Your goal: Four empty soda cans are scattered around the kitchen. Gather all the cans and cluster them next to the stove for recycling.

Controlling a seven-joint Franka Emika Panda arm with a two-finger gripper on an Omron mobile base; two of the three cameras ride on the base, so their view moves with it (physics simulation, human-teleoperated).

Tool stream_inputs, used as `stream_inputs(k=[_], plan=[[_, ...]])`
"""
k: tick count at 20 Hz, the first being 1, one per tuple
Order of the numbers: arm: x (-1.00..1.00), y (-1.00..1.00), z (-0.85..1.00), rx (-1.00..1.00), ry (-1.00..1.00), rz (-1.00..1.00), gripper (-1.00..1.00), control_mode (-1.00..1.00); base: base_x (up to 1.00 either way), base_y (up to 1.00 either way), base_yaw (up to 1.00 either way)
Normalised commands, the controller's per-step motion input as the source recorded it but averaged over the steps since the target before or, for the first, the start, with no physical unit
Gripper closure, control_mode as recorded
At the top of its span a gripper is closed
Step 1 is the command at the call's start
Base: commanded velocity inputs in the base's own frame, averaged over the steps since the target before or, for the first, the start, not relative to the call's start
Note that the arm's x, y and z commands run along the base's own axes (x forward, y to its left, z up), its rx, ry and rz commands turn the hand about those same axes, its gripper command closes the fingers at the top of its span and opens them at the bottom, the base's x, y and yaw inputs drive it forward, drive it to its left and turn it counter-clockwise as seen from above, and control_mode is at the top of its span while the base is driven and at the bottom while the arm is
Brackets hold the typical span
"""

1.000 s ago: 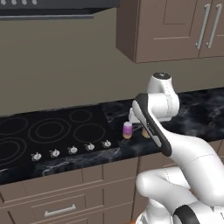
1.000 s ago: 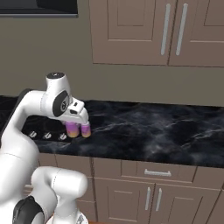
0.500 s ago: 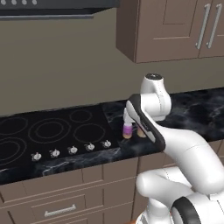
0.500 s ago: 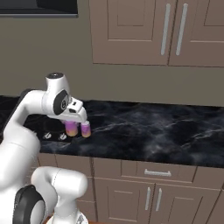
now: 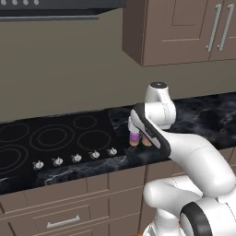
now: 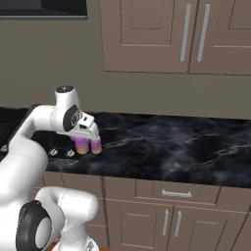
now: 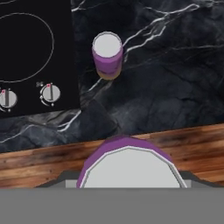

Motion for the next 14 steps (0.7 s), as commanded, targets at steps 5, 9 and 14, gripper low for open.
stream_inputs(k=[5, 9, 14], plan=[[0.07, 0.01, -0.18, 0.0, 0.0, 0.0, 1.0, -1.0, 0.0, 0.0, 0.0], [0.08, 0.01, -0.18, 0.0, 0.0, 0.0, 1.0, -1.0, 0.0, 0.0, 0.0], [0.09, 0.03, -0.16, 0.0, 0.0, 0.0, 1.0, -1.0, 0.0, 0.0, 0.0]])
